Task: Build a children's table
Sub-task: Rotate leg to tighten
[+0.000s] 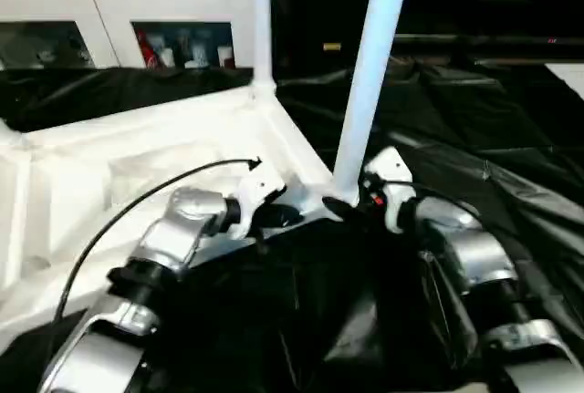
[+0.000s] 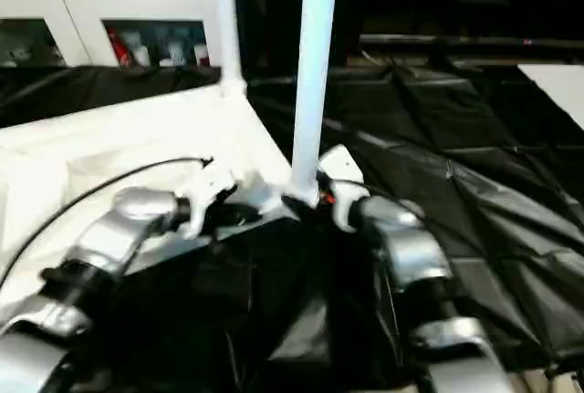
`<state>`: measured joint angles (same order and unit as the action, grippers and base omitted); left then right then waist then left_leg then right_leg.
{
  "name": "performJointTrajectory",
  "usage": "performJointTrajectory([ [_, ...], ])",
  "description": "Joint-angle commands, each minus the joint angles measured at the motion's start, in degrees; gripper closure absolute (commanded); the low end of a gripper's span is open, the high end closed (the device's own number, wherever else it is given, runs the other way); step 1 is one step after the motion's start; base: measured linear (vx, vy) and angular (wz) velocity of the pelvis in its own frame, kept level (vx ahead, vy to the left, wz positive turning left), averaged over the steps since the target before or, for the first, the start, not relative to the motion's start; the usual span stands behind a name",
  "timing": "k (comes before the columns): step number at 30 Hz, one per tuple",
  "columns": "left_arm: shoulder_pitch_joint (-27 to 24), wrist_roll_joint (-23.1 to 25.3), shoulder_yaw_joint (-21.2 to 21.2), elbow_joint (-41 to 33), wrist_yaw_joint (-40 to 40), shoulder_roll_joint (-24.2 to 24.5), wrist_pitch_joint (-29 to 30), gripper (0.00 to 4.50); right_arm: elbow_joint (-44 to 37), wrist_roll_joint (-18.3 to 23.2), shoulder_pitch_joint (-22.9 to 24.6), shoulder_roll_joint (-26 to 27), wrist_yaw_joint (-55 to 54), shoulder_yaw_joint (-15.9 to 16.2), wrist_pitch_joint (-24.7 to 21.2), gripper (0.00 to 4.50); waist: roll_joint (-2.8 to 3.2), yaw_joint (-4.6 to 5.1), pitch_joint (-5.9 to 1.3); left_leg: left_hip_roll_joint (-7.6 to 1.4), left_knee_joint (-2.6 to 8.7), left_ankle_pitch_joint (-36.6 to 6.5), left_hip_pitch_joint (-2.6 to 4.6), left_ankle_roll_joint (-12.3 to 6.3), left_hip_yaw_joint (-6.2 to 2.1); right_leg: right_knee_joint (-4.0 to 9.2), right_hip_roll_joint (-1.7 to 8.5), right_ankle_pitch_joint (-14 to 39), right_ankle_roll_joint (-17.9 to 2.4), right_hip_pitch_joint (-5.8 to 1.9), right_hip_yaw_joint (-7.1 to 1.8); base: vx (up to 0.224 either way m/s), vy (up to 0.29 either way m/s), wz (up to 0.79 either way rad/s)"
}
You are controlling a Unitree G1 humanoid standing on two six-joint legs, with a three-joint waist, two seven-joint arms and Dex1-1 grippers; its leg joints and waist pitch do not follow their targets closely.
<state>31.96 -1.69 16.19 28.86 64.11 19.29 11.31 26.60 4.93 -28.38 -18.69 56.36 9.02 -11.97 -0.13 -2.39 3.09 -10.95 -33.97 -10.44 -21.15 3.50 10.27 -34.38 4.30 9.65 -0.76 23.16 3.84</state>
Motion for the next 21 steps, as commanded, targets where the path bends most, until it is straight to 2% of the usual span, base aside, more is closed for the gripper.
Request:
performJointTrajectory([
  [1, 0.3, -1.6, 2.4, -2.6, 4.3, -0.3, -2.4, 4.5, -3.0, 2.0, 0.3, 0.2, 6.0, 3.5, 0.1, 0.67, -0.14, -0.22, -3.67, -2.44, 4.03, -12.9, 0.67, -3.4, -0.5, 4.01, 3.78, 13.3, -13.6, -2.86, -2.62, 0.0, 0.0, 0.0],
  [5, -0.4, -1.8, 2.3, -2.7, 6.9, 1.8, -3.4, 4.5, -3.9, 2.6, 0.7, -2.0, 9.8, 4.4, -0.3, 0.67, -0.21, -0.85, -3.41, -2.46, 4.18, -15.2, 1.03, -2.2, -0.45, 4.48, 3.89, 18.3, -12.3, -2.52, -2.73, 0.0, 0.0, 0.0],
  [7, -0.6, -1.7, 2.2, -2.8, 7.8, 2.5, -3.7, 4.5, -4.3, 2.8, 0.9, -2.5, 11.1, 4.6, -0.7, 0.94, -0.25, -0.95, -3.4, -2.47, 4.29, -15.2, 0.92, -1.81, -0.55, 4.52, 3.94, 19.5, -11.7, -2.58, -2.72, 0.0, 0.0, 0.0],
  [9, -1.0, -1.6, 2.0, -3.0, 9.0, 3.6, -4.0, 4.5, -4.9, 2.8, 1.2, -3.1, 12.5, 5.1, -1.2, 1.01, -0.28, -1.0, -3.4, -2.46, 4.34, -15.1, 0.89, -1.52, -0.62, 4.53, 3.99, 20.2, -11.3, -2.51, -2.72, 0.0, 0.0, 0.0],
  [12, -1.4, -1.8, 2.0, -3.3, 10.1, 4.7, -4.2, 4.5, -5.4, 3.0, 1.5, -3.1, 13.6, 5.3, -1.5, 1.31, -0.31, -1.07, -3.45, -2.55, 4.39, -14.7, 0.83, -1.56, -0.65, 4.4, 3.99, 19.6, -11.1, -2.57, -2.74, 0.0, 0.0, 0.0],
  [18, -1.5, -1.8, 1.7, -2.8, 10.4, 5.1, -4.6, 4.5, -6.0, 4.2, 2.0, -2.9, 14.7, 5.5, -2.6, 1.72, -0.31, -1.13, -3.61, -2.45, 4.24, -13.0, 0.73, -1.8, -0.55, 4.03, 3.9, 16.3, -12.2, -2.66, -2.72, 0.0, 0.0, 0.0],
  [21, -0.6, -1.5, 0.2, -1.8, 5.8, 3.1, -1.8, 4.5, -5.6, 4.2, 2.6, -0.9, 11.1, 4.4, -3.1, 1.77, -0.29, -1.28, -3.62, -2.49, 4.17, -12.6, 0.79, -1.91, -0.5, 3.95, 3.93, 15.2, -12.8, -2.64, -2.73, 0.0, 0.0, 0.0],
])
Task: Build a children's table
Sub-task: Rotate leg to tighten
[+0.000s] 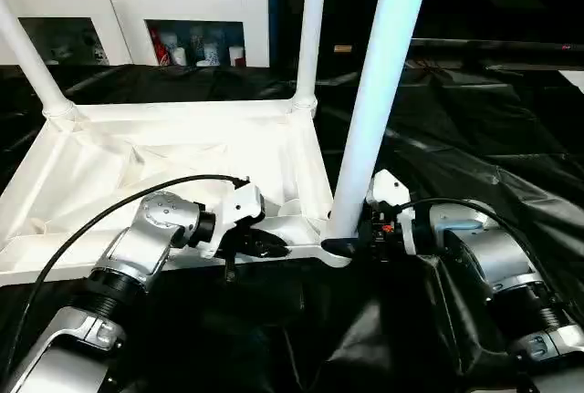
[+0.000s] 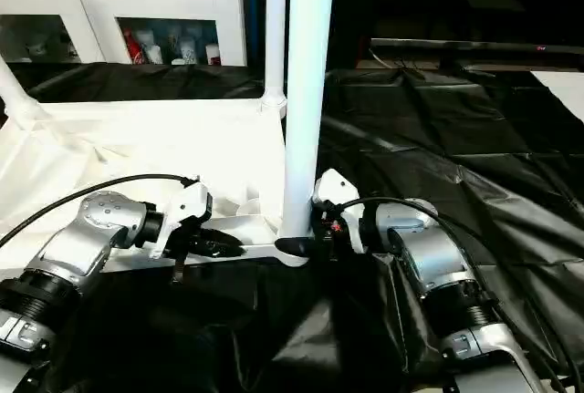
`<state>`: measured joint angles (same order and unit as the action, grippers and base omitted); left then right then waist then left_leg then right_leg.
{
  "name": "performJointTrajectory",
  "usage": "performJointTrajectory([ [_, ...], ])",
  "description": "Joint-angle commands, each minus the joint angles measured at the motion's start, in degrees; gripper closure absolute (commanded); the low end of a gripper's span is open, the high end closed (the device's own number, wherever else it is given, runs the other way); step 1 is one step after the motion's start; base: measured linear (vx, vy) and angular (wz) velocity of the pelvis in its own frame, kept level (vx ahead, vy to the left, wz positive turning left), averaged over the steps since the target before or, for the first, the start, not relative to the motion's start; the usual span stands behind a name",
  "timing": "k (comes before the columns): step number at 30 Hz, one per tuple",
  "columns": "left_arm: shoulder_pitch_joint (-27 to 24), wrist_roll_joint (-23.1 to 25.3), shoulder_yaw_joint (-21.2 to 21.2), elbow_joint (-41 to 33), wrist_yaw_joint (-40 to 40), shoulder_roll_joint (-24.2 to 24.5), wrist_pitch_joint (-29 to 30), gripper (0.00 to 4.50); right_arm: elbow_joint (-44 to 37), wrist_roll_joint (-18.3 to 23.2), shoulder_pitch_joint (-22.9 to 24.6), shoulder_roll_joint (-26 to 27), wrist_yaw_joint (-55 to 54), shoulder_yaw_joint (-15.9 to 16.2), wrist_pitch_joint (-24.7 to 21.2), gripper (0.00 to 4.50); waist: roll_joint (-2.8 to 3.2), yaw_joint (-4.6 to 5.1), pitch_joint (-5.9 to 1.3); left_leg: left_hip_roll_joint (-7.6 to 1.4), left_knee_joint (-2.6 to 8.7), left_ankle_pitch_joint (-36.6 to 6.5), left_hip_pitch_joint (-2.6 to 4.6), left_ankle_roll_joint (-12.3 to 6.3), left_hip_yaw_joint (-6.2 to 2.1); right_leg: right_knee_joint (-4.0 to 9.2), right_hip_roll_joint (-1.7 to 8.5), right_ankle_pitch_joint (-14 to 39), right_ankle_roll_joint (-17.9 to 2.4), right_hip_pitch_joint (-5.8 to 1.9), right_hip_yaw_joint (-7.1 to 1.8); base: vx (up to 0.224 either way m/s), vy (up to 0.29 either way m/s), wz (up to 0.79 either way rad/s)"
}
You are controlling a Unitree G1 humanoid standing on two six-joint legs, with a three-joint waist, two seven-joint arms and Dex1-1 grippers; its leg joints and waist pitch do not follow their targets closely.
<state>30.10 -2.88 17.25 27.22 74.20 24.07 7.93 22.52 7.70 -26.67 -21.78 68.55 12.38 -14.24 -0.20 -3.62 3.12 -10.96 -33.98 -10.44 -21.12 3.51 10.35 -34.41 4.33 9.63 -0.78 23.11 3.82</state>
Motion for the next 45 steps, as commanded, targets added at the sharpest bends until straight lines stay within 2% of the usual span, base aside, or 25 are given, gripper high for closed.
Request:
performJointTrajectory([
  [1, 1.9, -0.2, -1.5, 0.5, -6.3, -2.7, 2.3, 4.5, -0.7, 1.1, 0.8, 3.4, -3.9, 0.3, -1.5, 1.78, -0.21, 0.04, -3.62, -2.48, 4.21, -12.6, 0.73, -1.78, -0.52, 3.96, 3.91, 15.3, -12.7, -2.57, -2.75, 0.0, 0.0, 0.0],
  [3, 3.4, 0.3, -2.5, 1.8, -10.6, -4.7, 3.7, 4.5, 2.1, -0.4, 0.2, 6.3, -11.0, -1.0, -2.2, 1.78, -0.31, 0.28, -3.48, -2.29, 4.3, -13.8, 0.86, -1.06, -0.6, 4.33, 3.88, 18.0, -12.2, -2.44, -2.67, 0.0, 0.0, 0.0],
  [5, 5.2, 0.7, -3.6, 3.3, -15.9, -7.5, 5.7, 4.5, 5.7, -1.5, -0.7, 10.4, -19.8, -3.0, -2.1, 1.78, -0.35, 0.66, -3.3, -1.99, 4.28, -15.7, 1.05, 0.4, -0.72, 5.0, 4.04, 24.0, -10.4, -2.1, -2.61, 0.0, 0.0, 0.0],
  [7, 6.1, 0.8, -4.1, 4.0, -18.1, -8.9, 6.7, 4.5, 7.0, -1.8, -1.0, 12.2, -23.4, -3.8, -2.2, 1.79, -0.4, 0.81, -3.33, -1.98, 4.37, -16.5, 1.12, 0.85, -0.99, 5.36, 4.16, 27.0, -8.9, -2.21, -2.42, 0.0, 0.0, 0.0],
  [8, 7.2, 1.4, -4.1, 5.0, -20.6, -10.5, 6.9, 4.5, 8.5, -2.6, -1.5, 14.4, -27.9, -4.3, -1.9, 1.79, -0.36, 0.95, -3.31, -2.0, 4.4, -16.3, 0.95, 0.71, -0.99, 5.39, 4.12, 26.6, -8.6, -2.12, -2.5, 0.0, 0.0, 0.0],
  [10, 8.0, 1.7, -4.2, 5.7, -22.4, -11.8, 7.1, 4.5, 9.7, -3.2, -2.0, 16.0, -31.4, -4.7, -1.8, 1.8, -0.33, 1.25, -3.4, -1.95, 4.39, -16.5, 1.03, 0.81, -0.97, 5.42, 4.01, 25.9, -8.6, -1.94, -2.51, 0.0, 0.0, 0.0],
  [11, 8.9, 2.0, -4.1, 6.5, -24.6, -13.8, 7.3, 4.5, 11.1, -3.8, -2.8, 18.6, -35.8, -5.0, -1.4, 1.8, -0.38, 1.31, -3.38, -1.86, 4.35, -16.3, 1.02, 0.63, -0.9, 5.46, 3.99, 25.5, -8.5, -1.92, -2.56, 0.0, 0.0, 0.0],
  [12, 9.3, 2.3, -3.9, 6.7, -25.4, -14.7, 7.5, 4.5, 11.6, -4.1, -3.3, 19.9, -37.6, -5.2, -1.0, 1.8, 0.28, 1.26, -3.4, -1.83, 4.35, -16.4, 1.06, 0.73, -1.0, 5.37, 4.05, 25.3, -8.7, -1.91, -2.55, 0.0, 0.0, 0.0],
  [13, 9.5, 2.5, -3.4, 6.7, -25.7, -15.7, 7.5, 4.5, 11.8, -3.8, -3.7, 21.4, -38.6, -5.3, -0.6, 1.8, -0.04, 1.51, -3.45, -1.89, 4.45, -16.6, 0.91, 0.74, -1.01, 5.43, 3.95, 24.8, -8.7, -2.07, -2.46, 0.0, 0.0, 0.0],
  [15, 9.4, 2.6, -3.0, 6.3, -25.6, -16.5, 7.5, 4.5, 11.2, -3.4, -3.7, 22.6, -37.6, -5.1, -0.4, 1.1, -0.05, 1.51, -3.54, -1.93, 4.46, -16.0, 0.73, 0.16, -0.99, 5.21, 3.91, 22.5, -9.0, -2.28, -2.55, 0.0, 0.0, 0.0],
  [17, 9.4, 2.7, -2.7, 6.2, -25.4, -16.8, 7.5, 4.5, 10.7, -3.5, -3.7, 23.1, -36.8, -5.0, -0.5, 1.04, 0.15, 1.5, -3.65, -2.04, 4.46, -15.1, 0.69, -0.19, -0.91, 4.89, 3.77, 19.0, -10.0, -2.28, -2.64, 0.0, 0.0, 0.0],
  [20, 8.8, 2.7, -2.1, 5.5, -23.6, -16.2, 7.3, 4.5, 9.7, -3.8, -3.5, 21.9, -34.6, -4.2, -0.2, 0.64, 0.02, 1.43, -3.7, -1.99, 4.4, -14.2, 0.7, -0.7, -0.78, 4.56, 3.8, 16.2, -11.2, -2.5, -2.65, 0.0, 0.0, 0.0],
  [25, 7.6, 2.5, -1.4, 4.2, -19.6, -14.2, 6.7, 4.5, 7.5, -3.1, -2.6, 18.2, -27.6, -2.3, 0.6, 0.64, 0.06, 1.38, -3.6, -2.04, 4.41, -14.6, 0.61, -1.2, -0.81, 4.72, 3.95, 17.7, -11.0, -2.61, -2.69, 0.0, 0.0, 0.0],
  [27, 6.5, 2.1, -1.1, 3.0, -16.1, -12.3, 6.2, 4.5, 4.3, -2.1, -1.2, 13.7, -18.1, 0.0, 0.7, 0.64, 0.01, 1.25, -3.74, -2.13, 4.31, -13.7, 0.58, -1.54, -0.8, 4.51, 3.87, 15.8, -11.3, -2.84, -2.67, 0.0, 0.0, 0.0],
  [28, 6.5, 2.0, -1.1, 3.0, -16.1, -12.3, 6.2, 4.5, 4.2, -2.1, -1.2, 13.6, -18.0, 0.1, 0.6, 0.64, -0.06, 1.24, -3.73, -2.15, 4.31, -13.2, 0.34, -2.08, -0.86, 4.3, 3.81, 14.3, -11.7, -3.13, -2.61, 0.0, 0.0, 0.0],
  [32, 5.7, 2.3, -0.8, 2.7, -12.5, -9.0, 5.6, 4.5, 1.1, -0.8, -0.1, 7.0, -6.5, 2.2, -0.3, 0.64, -0.09, 1.07, -3.77, -2.19, 4.03, -12.4, 0.45, -3.39, -0.61, 4.04, 3.83, 11.8, -13.4, -3.07, -2.69, 0.0, 0.0, 0.0],
  [37, 4.9, 1.4, -0.7, 1.7, -7.2, -6.1, 3.9, 4.5, 0.8, -0.7, -0.2, 4.2, -1.4, 2.6, -1.1, 0.64, -0.03, 0.87, -3.5, -2.31, 4.23, -14.7, 0.77, -2.42, -0.68, 4.57, 3.91, 17.5, -12.7, -2.69, -2.61, 0.0, 0.0, 0.0],
  [38, 4.6, 1.2, -0.7, 1.3, -6.2, -5.7, 3.5, 4.5, 0.8, -0.7, -0.2, 4.1, -1.0, 2.6, -1.1, 0.64, -0.25, 0.79, -3.46, -2.38, 4.3, -15.1, 0.81, -2.22, -0.74, 4.63, 4.01, 18.9, -12.3, -2.69, -2.61, 0.0, 0.0, 0.0],
  [41, 3.5, 0.3, -0.5, -0.7, -2.3, -3.6, 3.5, 4.5, 0.2, -0.3, -0.2, 3.2, 0.8, 3.0, -1.7, 0.92, -0.03, 0.79, -3.41, -2.52, 4.44, -15.6, 0.83, -1.82, -0.79, 4.65, 3.97, 19.8, -11.8, -2.53, -2.64, 0.0, 0.0, 0.0],
  [43, 3.1, 0.1, -0.5, -1.0, -1.5, -2.7, 3.2, 4.5, -0.3, -0.2, 0.0, 2.9, 1.6, 3.3, -2.0, 0.95, -0.04, 0.72, -3.44, -2.56, 4.47, -15.6, 0.88, -1.63, -0.79, 4.55, 3.97, 19.4, -12.0, -2.49, -2.67, 0.0, 0.0, 0.0],
  [44, 3.1, 0.1, -0.5, -1.0, -1.5, -2.7, 3.2, 4.5, -0.3, -0.2, 0.0, 2.9, 1.6, 3.3, -2.0, 1.24, 0.01, 0.66, -3.44, -2.57, 4.48, -15.5, 0.92, -1.65, -0.73, 4.52, 3.86, 18.8, -12.2, -2.4, -2.67, 0.0, 0.0, 0.0],
  [45, 3.1, 0.0, -0.5, -1.0, -1.4, -2.6, 3.1, 4.5, -0.3, -0.3, 0.0, 2.9, 1.9, 3.2, -2.1, 1.32, 0.05, 0.56, -3.5, -2.59, 4.42, -15.4, 1.04, -1.62, -0.67, 4.48, 3.83, 18.4, -12.3, -2.29, -2.71, 0.0, 0.0, 0.0],
])
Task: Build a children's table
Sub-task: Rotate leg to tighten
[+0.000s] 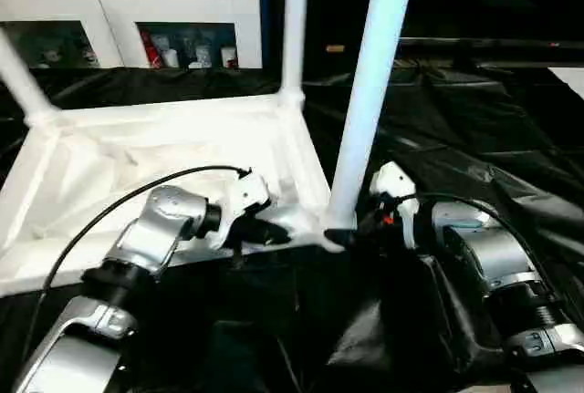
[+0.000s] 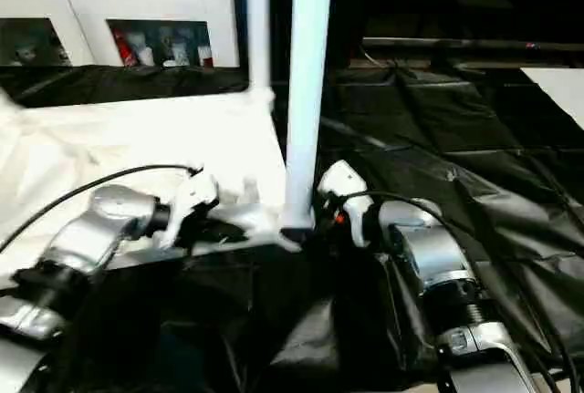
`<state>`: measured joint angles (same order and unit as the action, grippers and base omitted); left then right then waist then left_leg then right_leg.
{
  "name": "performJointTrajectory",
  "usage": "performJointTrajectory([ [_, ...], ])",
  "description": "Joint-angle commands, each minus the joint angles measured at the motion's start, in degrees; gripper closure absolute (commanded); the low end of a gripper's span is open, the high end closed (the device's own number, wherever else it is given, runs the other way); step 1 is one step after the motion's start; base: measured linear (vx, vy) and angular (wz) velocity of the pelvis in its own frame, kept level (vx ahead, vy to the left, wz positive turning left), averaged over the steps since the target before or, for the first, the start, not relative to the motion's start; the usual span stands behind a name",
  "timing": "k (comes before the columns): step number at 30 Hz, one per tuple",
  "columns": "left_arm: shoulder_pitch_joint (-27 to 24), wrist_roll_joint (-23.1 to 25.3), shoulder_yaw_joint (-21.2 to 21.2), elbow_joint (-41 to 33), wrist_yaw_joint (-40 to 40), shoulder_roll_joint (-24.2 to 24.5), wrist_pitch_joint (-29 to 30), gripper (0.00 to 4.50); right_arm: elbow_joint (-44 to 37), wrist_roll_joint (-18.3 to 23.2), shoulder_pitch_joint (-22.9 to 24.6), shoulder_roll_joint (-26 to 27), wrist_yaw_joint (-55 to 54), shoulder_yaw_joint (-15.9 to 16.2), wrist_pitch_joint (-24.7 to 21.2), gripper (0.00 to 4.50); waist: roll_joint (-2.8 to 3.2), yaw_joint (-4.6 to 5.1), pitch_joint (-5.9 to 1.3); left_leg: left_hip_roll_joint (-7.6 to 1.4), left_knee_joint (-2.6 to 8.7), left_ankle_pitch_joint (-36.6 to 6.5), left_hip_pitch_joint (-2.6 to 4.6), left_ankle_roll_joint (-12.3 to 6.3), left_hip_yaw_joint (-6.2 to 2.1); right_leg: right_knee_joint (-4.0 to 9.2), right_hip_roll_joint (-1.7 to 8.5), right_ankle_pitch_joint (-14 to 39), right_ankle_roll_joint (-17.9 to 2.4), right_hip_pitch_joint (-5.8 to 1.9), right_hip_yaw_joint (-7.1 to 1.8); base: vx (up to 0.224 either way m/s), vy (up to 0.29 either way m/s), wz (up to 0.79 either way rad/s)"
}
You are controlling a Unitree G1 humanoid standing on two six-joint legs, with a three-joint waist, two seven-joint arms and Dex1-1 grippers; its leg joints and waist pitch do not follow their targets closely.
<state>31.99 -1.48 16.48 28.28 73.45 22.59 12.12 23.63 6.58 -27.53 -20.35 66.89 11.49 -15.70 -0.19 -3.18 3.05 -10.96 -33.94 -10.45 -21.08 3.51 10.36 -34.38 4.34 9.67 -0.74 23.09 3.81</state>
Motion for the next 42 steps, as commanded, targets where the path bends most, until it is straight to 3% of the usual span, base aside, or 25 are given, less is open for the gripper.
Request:
performJointTrajectory([
  [1, 1.0, -1.3, 0.4, -2.1, -0.3, -0.8, -1.4, 4.5, -1.4, 0.7, 0.9, 1.7, 3.5, 3.9, -0.6, 1.32, -0.03, -0.06, -3.41, -2.6, 4.37, -15.1, 1.02, -1.54, -0.64, 4.39, 3.87, 17.6, -12.6, -2.25, -2.77, 0.0, 0.0, 0.0],
  [5, 0.4, -1.1, 0.3, -2.4, 0.4, -0.4, -1.5, 4.5, -1.9, 0.8, 1.3, 1.9, 4.3, 4.0, -1.0, 1.71, -0.19, -0.18, -3.5, -2.52, 4.41, -14.0, 0.74, -1.42, -0.68, 4.17, 3.95, 16.5, -12.5, -2.58, -2.73, 0.0, 0.0, 0.0],
  [13, 1.0, -0.4, -0.7, -1.1, -3.8, -1.7, -0.3, 4.5, -1.9, 1.4, 1.9, 2.7, 2.0, 3.5, -1.4, 1.84, -0.19, -0.15, -3.46, -2.45, 4.31, -13.8, 0.76, -1.5, -0.59, 4.21, 3.92, 16.7, -12.5, -2.53, -2.76, 0.0, 0.0, 0.0],
  [16, 2.9, 0.0, -2.7, 0.8, -11.1, -5.3, 2.3, 4.5, 1.8, -0.1, 1.3, 7.8, -9.5, 0.3, -1.1, 1.85, -0.32, 0.05, -3.29, -2.27, 4.36, -15.1, 0.94, -0.5, -0.64, 4.68, 4.05, 20.6, -11.7, -2.25, -2.74, 0.0, 0.0, 0.0],
  [21, 6.0, 0.7, -4.1, 3.6, -21.5, -12.3, 4.7, 4.5, 9.3, -1.9, -1.3, 16.8, -29.8, -4.9, -1.2, 1.85, -0.22, 1.12, -3.04, -1.95, 4.53, -18.8, 1.08, 1.38, -1.2, 5.75, 4.15, 29.8, -8.0, -1.79, -2.32, 0.0, 0.0, 0.0],
  [24, 6.6, 1.3, -3.4, 3.7, -23.4, -15.0, 4.8, 4.5, 10.6, -2.9, -2.3, 20.1, -34.7, -5.3, -0.9, 1.85, 0.16, 1.44, -3.24, -1.96, 4.59, -18.7, 1.0, 0.83, -1.28, 5.9, 4.06, 28.0, -7.8, -1.91, -2.32, 0.0, 0.0, 0.0],
  [27, 6.6, 1.9, -2.6, 3.3, -24.0, -16.7, 4.6, 4.5, 10.3, -3.6, -2.6, 22.0, -34.7, -4.2, 1.0, 1.85, 0.01, 1.48, -3.28, -2.0, 4.61, -18.6, 0.99, 0.31, -1.08, 5.8, 3.94, 25.1, -8.4, -1.78, -2.47, 0.0, 0.0, 0.0],
  [28, 6.5, 2.3, -1.7, 3.0, -23.7, -17.2, 4.2, 4.5, 9.8, -3.5, -2.5, 22.6, -33.5, -3.7, 1.9, 1.5, 0.17, 1.42, -3.34, -1.97, 4.64, -18.0, 0.86, 0.11, -1.08, 5.62, 3.93, 24.0, -8.8, -2.0, -2.5, 0.0, 0.0, 0.0],
  [32, 5.7, 2.2, -0.9, 2.1, -21.6, -16.4, 3.3, 4.5, 9.0, -2.9, -2.4, 21.6, -31.6, -3.9, 0.9, 1.06, 0.16, 1.3, -3.43, -1.97, 4.6, -16.3, 0.66, -0.61, -0.92, 5.24, 3.86, 20.8, -10.0, -2.26, -2.59, 0.0, 0.0, 0.0],
  [35, 4.8, 2.3, -0.5, 1.4, -18.8, -14.4, 2.3, 4.5, 6.6, -2.3, -1.5, 18.5, -26.4, -2.1, 0.4, 0.7, 0.19, 1.27, -3.5, -2.07, 4.59, -15.6, 0.62, -1.0, -0.87, 5.01, 3.82, 18.8, -10.6, -2.44, -2.63, 0.0, 0.0, 0.0],
  [42, 3.5, 1.9, -0.2, 0.9, -11.6, -9.3, -0.3, 4.5, -1.9, 0.6, 2.0, 8.3, -7.2, 2.7, 0.1, 0.65, 0.03, 0.86, -3.8, -2.23, 4.14, -11.9, 0.44, -3.59, -0.64, 4.17, 3.82, 11.5, -12.8, -2.94, -2.68, 0.0, 0.0, 0.0],
])
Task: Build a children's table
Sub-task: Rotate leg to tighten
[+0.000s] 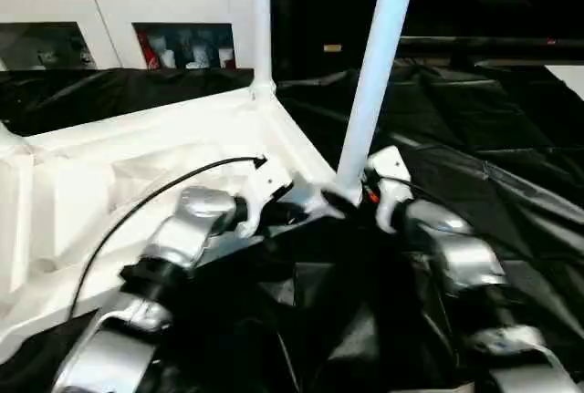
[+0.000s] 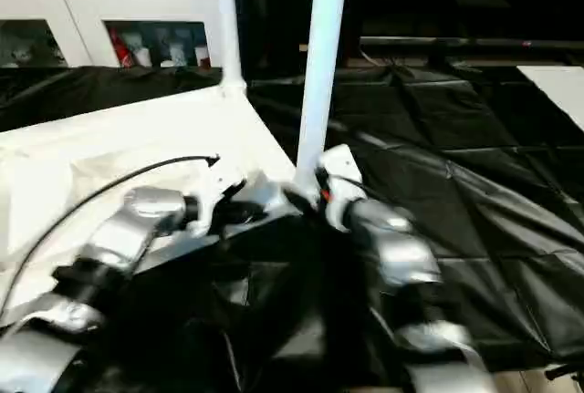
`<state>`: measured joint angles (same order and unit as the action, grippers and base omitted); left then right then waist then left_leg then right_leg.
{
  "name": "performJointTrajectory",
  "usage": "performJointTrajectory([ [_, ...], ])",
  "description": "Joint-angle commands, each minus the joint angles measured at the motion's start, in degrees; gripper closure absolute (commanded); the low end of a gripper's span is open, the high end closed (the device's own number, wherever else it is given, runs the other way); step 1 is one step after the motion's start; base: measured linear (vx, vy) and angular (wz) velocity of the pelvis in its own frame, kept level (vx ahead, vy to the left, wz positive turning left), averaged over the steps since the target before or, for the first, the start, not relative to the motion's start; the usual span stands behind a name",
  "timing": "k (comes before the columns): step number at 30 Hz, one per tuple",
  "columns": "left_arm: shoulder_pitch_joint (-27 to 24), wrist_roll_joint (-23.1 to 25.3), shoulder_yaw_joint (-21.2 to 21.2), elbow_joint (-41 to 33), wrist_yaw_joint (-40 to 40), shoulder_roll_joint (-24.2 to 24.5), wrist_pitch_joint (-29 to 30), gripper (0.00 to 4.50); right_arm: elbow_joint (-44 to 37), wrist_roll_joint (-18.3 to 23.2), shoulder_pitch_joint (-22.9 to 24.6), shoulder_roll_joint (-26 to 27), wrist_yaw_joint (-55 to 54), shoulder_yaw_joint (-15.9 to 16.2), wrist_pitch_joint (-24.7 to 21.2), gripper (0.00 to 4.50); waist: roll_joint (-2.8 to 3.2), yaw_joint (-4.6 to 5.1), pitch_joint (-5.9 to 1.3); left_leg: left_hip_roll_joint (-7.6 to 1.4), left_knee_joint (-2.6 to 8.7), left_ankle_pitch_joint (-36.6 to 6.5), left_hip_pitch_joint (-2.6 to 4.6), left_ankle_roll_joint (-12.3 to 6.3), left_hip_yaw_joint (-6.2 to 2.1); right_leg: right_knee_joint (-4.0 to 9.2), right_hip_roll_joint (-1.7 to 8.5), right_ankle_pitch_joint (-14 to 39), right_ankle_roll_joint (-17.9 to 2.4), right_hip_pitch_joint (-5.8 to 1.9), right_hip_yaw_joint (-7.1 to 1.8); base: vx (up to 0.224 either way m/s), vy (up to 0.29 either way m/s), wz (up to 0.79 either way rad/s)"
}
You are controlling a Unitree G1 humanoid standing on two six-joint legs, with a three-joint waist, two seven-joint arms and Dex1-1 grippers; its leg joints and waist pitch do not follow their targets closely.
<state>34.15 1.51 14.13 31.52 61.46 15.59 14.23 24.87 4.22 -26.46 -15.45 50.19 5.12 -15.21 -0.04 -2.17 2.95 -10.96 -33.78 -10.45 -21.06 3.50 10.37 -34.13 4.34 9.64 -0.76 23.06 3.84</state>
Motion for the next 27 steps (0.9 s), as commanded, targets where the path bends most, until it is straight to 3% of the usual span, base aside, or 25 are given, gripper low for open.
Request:
performJointTrajectory([
  [1, 1.2, -1.1, 2.1, -2.3, 1.4, -1.6, -2.7, 4.5, -3.7, 3.1, 1.1, 2.0, 11.8, 9.4, -0.5, 0.65, -0.1, -0.15, -3.64, -2.2, 3.99, -11.9, 0.37, -3.63, -0.64, 3.96, 3.86, 11.8, -13.2, -2.94, -2.66, 0.0, 0.0, 0.0],
  [6, 0.8, -1.4, 2.4, -2.4, 5.4, 0.9, -4.3, 4.5, -5.2, 3.2, 1.5, -1.7, 17.6, 10.1, -0.9, 0.65, -0.13, -0.53, -3.44, -2.39, 4.13, -13.7, 0.65, -2.94, -0.63, 4.23, 3.85, 15.2, -13.0, -2.76, -2.62, 0.0, 0.0, 0.0],
  [7, 0.6, -1.5, 2.6, -2.5, 6.7, 1.6, -4.9, 4.5, -5.4, 3.3, 1.5, -2.3, 18.7, 10.1, -0.9, 0.88, -0.21, -0.62, -3.37, -2.44, 4.2, -14.2, 0.68, -2.77, -0.64, 4.32, 3.88, 16.3, -12.7, -2.71, -2.62, 0.0, 0.0, 0.0],
  [10, 0.2, -1.6, 2.9, -2.6, 9.1, 3.1, -5.6, 4.5, -5.5, 3.8, 1.2, -3.4, 20.3, 10.1, -1.5, 0.94, -0.14, -0.78, -3.37, -2.48, 4.22, -14.5, 0.7, -2.52, -0.66, 4.34, 3.94, 17.4, -12.4, -2.67, -2.64, 0.0, 0.0, 0.0],
  [12, 0.1, -1.5, 2.9, -2.4, 9.8, 3.7, -6.1, 4.5, -5.5, 3.8, 1.1, -3.6, 21.0, 10.1, -1.8, 1.32, -0.11, -0.99, -3.37, -2.49, 4.22, -14.3, 0.8, -2.18, -0.63, 4.36, 3.95, 17.6, -12.3, -2.54, -2.68, 0.0, 0.0, 0.0],
  [20, -0.4, -1.7, 3.0, -2.7, 10.6, 4.1, -6.3, 4.5, -6.1, 4.1, 1.5, -3.4, 22.1, 10.1, -2.8, 1.83, -0.14, -1.39, -3.52, -2.53, 4.22, -13.2, 0.75, -1.89, -0.63, 4.04, 3.97, 15.8, -12.6, -2.65, -2.68, 0.0, 0.0, 0.0],
  [24, -0.3, -1.7, 2.3, -2.5, 8.5, 3.0, -5.2, 4.5, -6.1, 4.3, 2.2, -2.4, 20.9, 9.7, -3.0, 1.87, -0.12, -1.42, -3.56, -2.51, 4.17, -12.8, 0.74, -2.03, -0.6, 3.95, 3.93, 14.9, -12.8, -2.66, -2.65, 0.0, 0.0, 0.0],
  [27, 1.1, -1.8, 0.7, -1.3, 3.4, 0.1, -3.3, 4.5, -4.0, 3.2, 1.9, 1.0, 13.5, 7.7, -2.9, 1.87, -0.11, -1.28, -3.42, -2.46, 4.26, -13.7, 0.79, -1.54, -0.64, 4.17, 4.02, 16.8, -12.6, -2.58, -2.67, 0.0, 0.0, 0.0],
])
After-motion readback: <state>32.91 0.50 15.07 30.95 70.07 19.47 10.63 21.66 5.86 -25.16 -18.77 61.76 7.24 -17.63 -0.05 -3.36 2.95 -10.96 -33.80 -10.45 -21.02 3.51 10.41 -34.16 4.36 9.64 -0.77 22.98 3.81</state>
